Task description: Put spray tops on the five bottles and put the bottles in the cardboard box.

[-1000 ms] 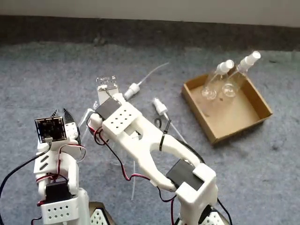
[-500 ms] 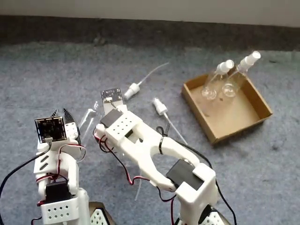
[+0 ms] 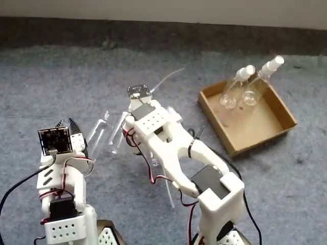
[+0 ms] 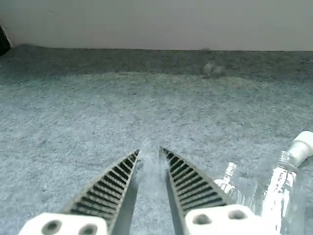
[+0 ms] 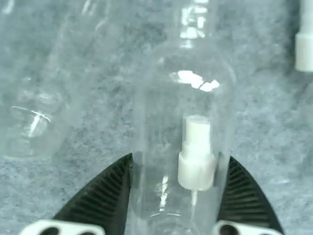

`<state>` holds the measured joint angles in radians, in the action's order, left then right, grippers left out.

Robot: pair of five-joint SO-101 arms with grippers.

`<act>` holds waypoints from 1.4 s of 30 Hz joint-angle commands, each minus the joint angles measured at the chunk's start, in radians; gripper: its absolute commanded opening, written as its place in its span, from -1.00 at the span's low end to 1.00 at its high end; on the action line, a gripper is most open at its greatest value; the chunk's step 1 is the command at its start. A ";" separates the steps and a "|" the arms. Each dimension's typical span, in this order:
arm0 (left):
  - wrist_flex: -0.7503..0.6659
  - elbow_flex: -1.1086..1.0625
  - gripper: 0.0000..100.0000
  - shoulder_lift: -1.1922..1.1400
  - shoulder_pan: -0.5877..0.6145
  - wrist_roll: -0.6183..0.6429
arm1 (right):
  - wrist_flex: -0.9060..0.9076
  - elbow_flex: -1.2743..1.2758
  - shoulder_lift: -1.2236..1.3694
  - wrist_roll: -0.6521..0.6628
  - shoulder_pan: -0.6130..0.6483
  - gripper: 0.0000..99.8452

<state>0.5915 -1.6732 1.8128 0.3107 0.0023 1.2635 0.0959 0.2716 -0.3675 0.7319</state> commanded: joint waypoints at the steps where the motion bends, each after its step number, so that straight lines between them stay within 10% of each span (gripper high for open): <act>1: -0.021 -0.021 -0.98 0.005 0.007 -0.009 | 0.016 -0.005 -0.030 0.044 -0.045 -0.60; 15: -0.020 -0.021 -0.98 0.005 0.005 -0.009 | 0.021 -0.031 -0.387 0.055 -0.061 -0.60; 27: -0.020 -0.021 -0.98 0.005 0.005 -0.009 | 0.378 -0.030 -0.599 0.577 -0.231 -0.60; 42: -0.020 -0.021 -0.98 0.007 0.005 -0.009 | 0.360 0.282 -0.541 0.726 -0.375 -0.60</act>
<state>0.5915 -1.6747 1.8128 0.3107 0.0023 1.6579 0.3552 -0.2547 0.3460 0.3728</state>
